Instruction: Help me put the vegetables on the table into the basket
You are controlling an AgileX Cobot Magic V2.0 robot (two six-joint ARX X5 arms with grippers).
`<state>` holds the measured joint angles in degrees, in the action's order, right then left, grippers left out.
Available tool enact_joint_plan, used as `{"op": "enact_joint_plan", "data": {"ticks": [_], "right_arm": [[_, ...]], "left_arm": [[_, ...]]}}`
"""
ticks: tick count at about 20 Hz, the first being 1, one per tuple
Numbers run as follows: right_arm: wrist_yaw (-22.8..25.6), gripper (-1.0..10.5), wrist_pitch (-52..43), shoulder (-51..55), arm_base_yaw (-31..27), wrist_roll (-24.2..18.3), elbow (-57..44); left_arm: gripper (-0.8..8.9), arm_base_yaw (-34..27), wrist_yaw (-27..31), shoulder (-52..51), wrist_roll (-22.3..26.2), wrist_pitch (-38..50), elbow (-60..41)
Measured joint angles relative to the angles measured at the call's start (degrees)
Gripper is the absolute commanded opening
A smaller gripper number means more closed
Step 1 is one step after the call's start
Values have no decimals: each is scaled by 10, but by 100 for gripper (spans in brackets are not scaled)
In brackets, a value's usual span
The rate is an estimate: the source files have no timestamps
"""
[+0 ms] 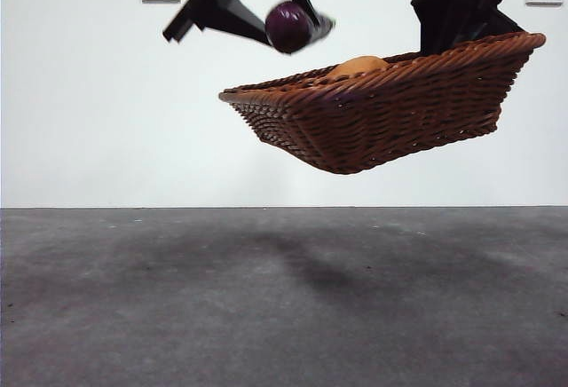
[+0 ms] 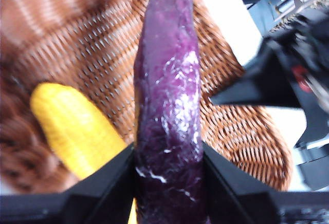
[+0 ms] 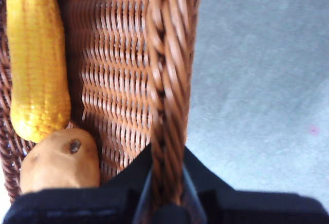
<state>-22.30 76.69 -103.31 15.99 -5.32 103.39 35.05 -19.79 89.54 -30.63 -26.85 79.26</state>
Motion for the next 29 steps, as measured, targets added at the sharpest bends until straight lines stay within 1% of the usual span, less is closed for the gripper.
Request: {"op": "enact_joint_plan", "data": {"ticks": [2, 4, 5, 6, 7, 11, 13, 15, 16, 17, 18, 19, 20, 22, 25, 28, 29], "right_arm": [[0, -8, 0, 0, 10, 0, 0], [0, -8, 0, 0, 17, 0, 0], [0, -8, 0, 0, 20, 0, 0], [0, -8, 0, 0, 20, 0, 0], [0, -8, 0, 0, 23, 0, 0], [0, -8, -1, 0, 23, 0, 0], [2, -8, -13, 0, 23, 2, 0], [3, -8, -15, 0, 16, 2, 0], [4, -8, -13, 0, 12, 2, 0], [4, -8, -16, 0, 6, 2, 0], [4, -8, -21, 0, -3, 2, 0], [4, -8, -29, 0, -15, 2, 0], [4, -8, -37, -1, -29, 2, 0], [4, -8, -48, -14, -64, 2, 0], [2, -8, -74, -54, -105, 4, 0], [-31, -8, -79, -108, -125, 1, 0], [-40, -8, -84, -126, -131, -2, 0]], "left_arm": [[160, 0, -4, 14, -23, 0, 0], [169, 2, -4, 16, -32, 2, 0], [268, 5, -4, 16, -36, 9, 0], [521, 8, -4, 16, -42, 13, 0], [584, 9, -4, 16, -44, 15, 0], [583, 11, -9, 16, -44, 28, 0], [583, 9, -26, 13, -38, 31, 0], [583, 7, -24, -12, -16, 31, 0], [574, 6, -23, -34, -3, 31, 0], [512, 6, -23, -59, 10, 30, 0], [373, 6, -23, -85, 23, 22, 0], [163, 6, -23, -110, 41, -2, 0], [-23, 6, -23, -135, 60, -33, 0], [-3, 12, -8, -181, 96, -99, 0], [-3, 42, 46, -242, 144, -212, 0], [-3, 64, 90, -281, 163, -304, 0], [-3, 68, 92, -291, 165, -327, 0]]}}
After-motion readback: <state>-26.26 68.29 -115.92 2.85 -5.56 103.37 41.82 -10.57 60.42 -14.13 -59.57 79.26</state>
